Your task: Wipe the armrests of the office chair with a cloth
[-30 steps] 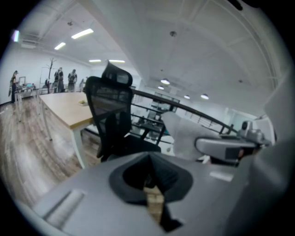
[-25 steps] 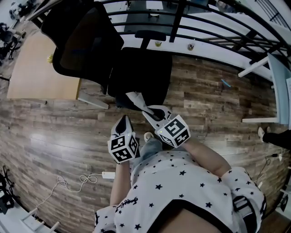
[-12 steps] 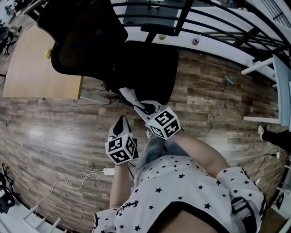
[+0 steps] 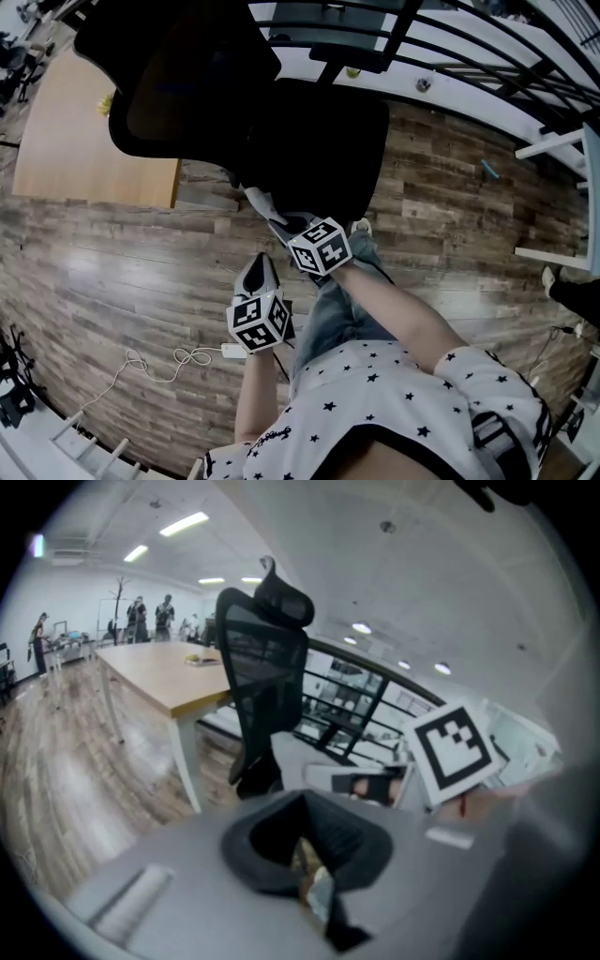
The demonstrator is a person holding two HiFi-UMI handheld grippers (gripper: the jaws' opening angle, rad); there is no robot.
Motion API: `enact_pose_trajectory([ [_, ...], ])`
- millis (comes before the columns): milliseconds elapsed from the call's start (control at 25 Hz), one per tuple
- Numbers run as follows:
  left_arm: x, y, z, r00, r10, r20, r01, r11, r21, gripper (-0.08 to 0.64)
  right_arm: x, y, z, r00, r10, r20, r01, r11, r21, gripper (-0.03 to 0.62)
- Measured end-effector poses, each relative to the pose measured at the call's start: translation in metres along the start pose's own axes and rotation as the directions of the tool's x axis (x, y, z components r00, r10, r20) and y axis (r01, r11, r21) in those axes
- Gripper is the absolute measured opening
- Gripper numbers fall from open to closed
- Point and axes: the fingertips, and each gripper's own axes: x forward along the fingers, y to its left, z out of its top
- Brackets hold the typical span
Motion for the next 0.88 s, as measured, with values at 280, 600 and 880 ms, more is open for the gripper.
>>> enact_pose_trajectory([
  [280, 0.006, 0.013, -0.016, 0.998, 0.041, -0.039, -0.042, 0.998, -0.045, 0.002, 0.045, -0.008, -0.022, 0.997, 0.028, -0.078, -0.023, 0.998, 0.063, 0.032],
  [600, 0.010, 0.023, -0.026, 0.995, 0.060, -0.079, -0.065, 0.996, -0.055, 0.002, 0.068, -0.051, -0.042, 0.981, -0.106, -0.161, 0.121, 0.989, 0.085, 0.032],
  [880, 0.017, 0.024, -0.030, 0.993, 0.061, -0.099, -0.067, 0.996, -0.060, 0.002, 0.075, -0.079, -0.051, 0.948, -0.218, -0.231, 0.234, 0.971, 0.043, 0.032],
])
